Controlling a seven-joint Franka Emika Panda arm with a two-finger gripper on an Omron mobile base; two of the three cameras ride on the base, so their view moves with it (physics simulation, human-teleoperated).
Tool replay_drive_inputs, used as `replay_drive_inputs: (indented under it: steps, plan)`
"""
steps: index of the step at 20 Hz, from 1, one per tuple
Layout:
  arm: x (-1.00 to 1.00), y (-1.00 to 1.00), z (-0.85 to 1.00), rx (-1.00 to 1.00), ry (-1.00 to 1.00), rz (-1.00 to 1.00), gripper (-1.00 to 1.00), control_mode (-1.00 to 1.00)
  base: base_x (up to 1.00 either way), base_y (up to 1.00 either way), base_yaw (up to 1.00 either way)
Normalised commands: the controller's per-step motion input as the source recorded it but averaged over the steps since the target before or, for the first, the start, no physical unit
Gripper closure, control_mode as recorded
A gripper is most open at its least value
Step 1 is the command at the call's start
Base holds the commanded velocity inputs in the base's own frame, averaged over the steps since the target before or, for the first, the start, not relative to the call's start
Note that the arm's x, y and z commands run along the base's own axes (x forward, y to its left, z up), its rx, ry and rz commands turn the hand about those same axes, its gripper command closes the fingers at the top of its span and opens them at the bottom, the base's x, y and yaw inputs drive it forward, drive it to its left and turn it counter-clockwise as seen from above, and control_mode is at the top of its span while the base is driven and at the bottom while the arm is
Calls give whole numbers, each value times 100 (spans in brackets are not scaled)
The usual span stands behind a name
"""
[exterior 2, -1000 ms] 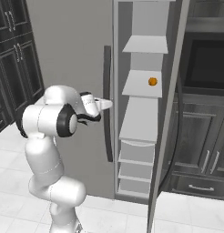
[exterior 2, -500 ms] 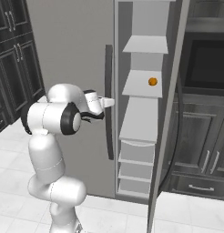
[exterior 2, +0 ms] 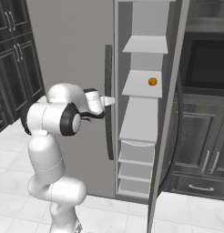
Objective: Pick up the frozen chicken drumstick from the freezer, place it on any shelf in the fridge, and close the fridge and freezer doors when done.
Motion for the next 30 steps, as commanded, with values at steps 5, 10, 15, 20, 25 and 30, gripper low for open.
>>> replay_drive_inputs:
  steps: [5,10,15,20,25,30]
  plan:
    - [0,0,77,0,0,0,-100,-100,0,0,0]
    - [-5,0,85,0,0,0,-100,-100,0,0,0]
    - [-44,10,73,0,0,0,-100,-100,0,0,0]
    - [-54,24,77,0,0,0,-100,-100,0,0,0]
    - [-95,20,81,0,0,0,-100,-100,0,0,0]
    - [-100,5,67,2,0,0,-100,-100,0,0,0]
